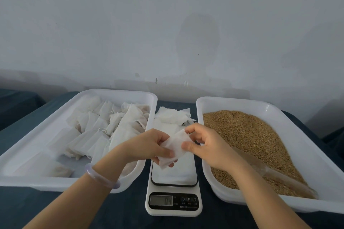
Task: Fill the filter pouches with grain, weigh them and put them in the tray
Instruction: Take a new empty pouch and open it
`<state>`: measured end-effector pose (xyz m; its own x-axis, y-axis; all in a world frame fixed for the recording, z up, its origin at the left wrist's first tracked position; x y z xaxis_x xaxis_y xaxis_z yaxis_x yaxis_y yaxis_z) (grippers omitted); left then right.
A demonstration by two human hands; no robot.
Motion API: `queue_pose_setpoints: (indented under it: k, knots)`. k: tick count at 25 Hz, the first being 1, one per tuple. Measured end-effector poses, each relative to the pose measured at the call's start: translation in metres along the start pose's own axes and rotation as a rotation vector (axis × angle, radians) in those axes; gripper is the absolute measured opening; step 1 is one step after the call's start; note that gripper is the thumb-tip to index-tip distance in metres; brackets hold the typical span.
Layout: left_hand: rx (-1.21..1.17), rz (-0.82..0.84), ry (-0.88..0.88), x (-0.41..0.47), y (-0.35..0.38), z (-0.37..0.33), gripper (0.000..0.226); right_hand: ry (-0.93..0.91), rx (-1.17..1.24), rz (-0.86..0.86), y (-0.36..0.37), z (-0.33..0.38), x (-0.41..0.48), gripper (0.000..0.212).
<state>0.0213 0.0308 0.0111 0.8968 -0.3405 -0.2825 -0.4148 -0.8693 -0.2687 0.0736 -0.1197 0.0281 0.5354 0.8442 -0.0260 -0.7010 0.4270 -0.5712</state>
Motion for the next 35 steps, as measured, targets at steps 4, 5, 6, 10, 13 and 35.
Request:
queue_pose_setpoints:
  k: [4,5,6,10,13,35]
  knots:
    - [-0.026,0.035,-0.008,-0.001,0.003,0.0,0.011,0.006,-0.048,0.032,0.002,0.0,-0.003,0.021]
    - [-0.026,0.036,-0.021,-0.002,0.003,0.0,0.013,-0.012,-0.043,0.004,0.0,0.001,-0.005,0.022]
    - [-0.023,0.047,-0.029,-0.003,0.002,-0.001,0.018,-0.037,-0.05,-0.013,-0.003,0.003,-0.006,0.024]
    - [-0.081,0.122,0.004,-0.003,0.0,-0.013,0.064,-0.092,-0.191,0.04,0.003,0.015,-0.008,0.027]
    - [-0.104,0.145,0.052,0.01,0.01,-0.02,0.059,-0.103,-0.256,0.103,0.007,0.016,-0.007,0.033]
    - [0.023,-0.024,0.089,0.017,0.015,-0.011,0.029,0.9,-0.451,0.016,-0.106,-0.121,-0.11,0.046]
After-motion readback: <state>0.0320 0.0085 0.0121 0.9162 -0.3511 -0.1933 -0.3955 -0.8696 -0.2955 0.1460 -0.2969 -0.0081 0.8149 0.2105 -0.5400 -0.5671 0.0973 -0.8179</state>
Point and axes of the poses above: each hand's wrist, its own x-axis towards the middle knuckle, its own y-axis out of the palm, z = x × y, the point moved 5 cm from there along x, towards the middle knuckle, and after that the axes turned 12 degrees about z, right-handed, at the moved point
